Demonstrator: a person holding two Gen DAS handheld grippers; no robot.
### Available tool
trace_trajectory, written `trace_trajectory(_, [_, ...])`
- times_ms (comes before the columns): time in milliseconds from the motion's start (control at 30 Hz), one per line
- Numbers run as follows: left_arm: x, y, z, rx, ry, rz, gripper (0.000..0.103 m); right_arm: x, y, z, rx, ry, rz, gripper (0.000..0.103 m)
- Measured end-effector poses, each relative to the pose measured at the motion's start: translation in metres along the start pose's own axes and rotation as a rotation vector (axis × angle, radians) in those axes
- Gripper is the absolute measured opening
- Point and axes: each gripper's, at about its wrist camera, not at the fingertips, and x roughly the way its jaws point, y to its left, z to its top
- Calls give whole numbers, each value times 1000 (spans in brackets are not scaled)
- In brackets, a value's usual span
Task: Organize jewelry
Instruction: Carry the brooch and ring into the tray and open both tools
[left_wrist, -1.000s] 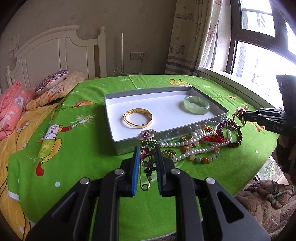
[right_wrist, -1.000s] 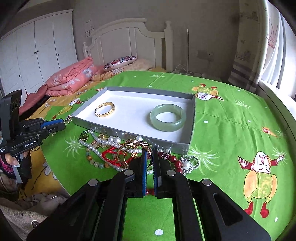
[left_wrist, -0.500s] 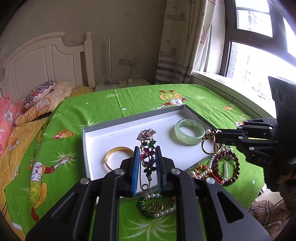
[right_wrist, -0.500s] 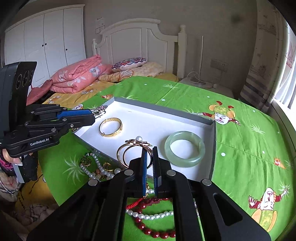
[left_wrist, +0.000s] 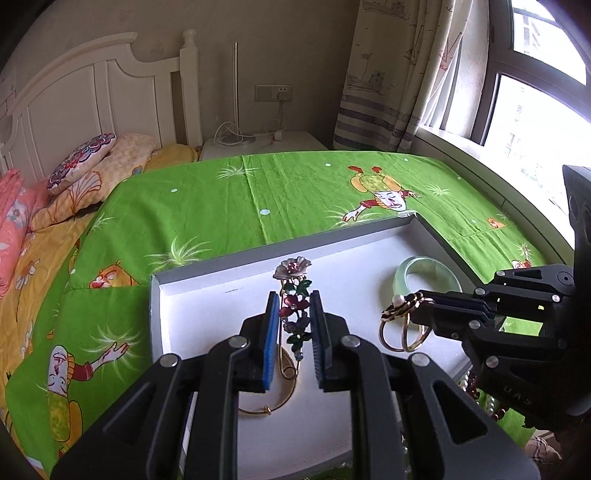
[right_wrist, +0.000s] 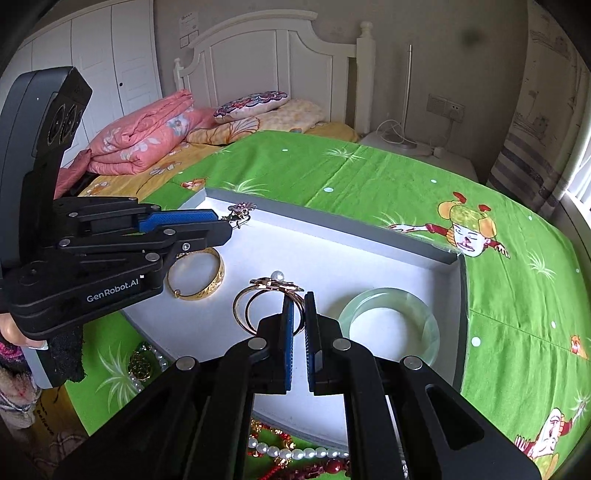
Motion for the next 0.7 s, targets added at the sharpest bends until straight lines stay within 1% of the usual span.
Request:
trace_trajectory(67, [6,4,2,-11,14,7,16,11,-1,4,17,22,5,6])
trace_trajectory(200, [14,10,8,-24,34,26,16,23,1,10,13,45,-4,6])
trace_trajectory(367, [20,14,12,-39,39,41,16,32,-2,15,45,61,2,7])
trace_trajectory(400, [19,16,12,-45,33,38,24,32,-3,15,58,61,8,10])
trace_trajectory(433, [19,17,13,-50,30,43,34,31,-5,15,70,53,12,13])
trace_trajectory(467, [17,18,12,-54,20,53,55,29,-7,15,77,45,13,19])
trace_trajectory(500, [13,19,11,-54,-1,65,66,27,-8,14,80,38,14,23])
trace_trajectory(567, [6,21,10,-50,-26,92,72,20,-12,14,88,20,14,23])
trace_trajectory(633, [-1,24,9,-54,-42,102,79,13,-17,15,101,0,12,23])
trace_trajectory(700, [-8,26,8,-66,-71,121,89,6,-23,16,116,-19,15,24])
